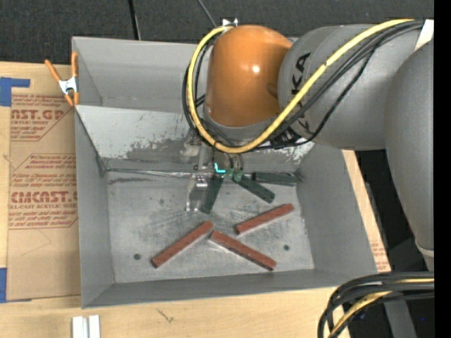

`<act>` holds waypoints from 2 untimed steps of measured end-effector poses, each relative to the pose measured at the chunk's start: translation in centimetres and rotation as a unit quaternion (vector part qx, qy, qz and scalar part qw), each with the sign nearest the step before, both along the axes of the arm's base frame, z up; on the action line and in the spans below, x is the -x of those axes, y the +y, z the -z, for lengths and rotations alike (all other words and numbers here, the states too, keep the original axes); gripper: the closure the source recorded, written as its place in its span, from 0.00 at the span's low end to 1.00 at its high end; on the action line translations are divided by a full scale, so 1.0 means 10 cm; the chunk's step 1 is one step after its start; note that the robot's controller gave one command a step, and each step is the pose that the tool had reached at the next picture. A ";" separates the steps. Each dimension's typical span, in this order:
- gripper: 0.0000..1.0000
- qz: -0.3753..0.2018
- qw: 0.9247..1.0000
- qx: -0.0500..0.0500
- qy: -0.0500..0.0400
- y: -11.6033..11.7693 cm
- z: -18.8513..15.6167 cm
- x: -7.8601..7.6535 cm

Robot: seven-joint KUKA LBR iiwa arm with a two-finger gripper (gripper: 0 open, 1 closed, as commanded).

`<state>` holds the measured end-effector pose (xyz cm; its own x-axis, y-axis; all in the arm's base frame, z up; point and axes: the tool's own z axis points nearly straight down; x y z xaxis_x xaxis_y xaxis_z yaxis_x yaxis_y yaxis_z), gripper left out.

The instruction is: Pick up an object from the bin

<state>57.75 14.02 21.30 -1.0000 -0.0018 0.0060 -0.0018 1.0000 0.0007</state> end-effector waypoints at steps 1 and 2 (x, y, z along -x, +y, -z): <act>0.00 0.001 1.000 0.000 -0.004 -0.01 -0.04 -0.02; 0.00 -0.014 1.000 -0.002 -0.009 -0.04 0.09 0.01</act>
Offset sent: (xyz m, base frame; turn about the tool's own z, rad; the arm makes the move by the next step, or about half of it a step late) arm -0.0326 -0.0297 -0.1123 -0.1742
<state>57.61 13.67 20.40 -0.9995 -0.0300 -0.0127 -0.0301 0.9995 0.0034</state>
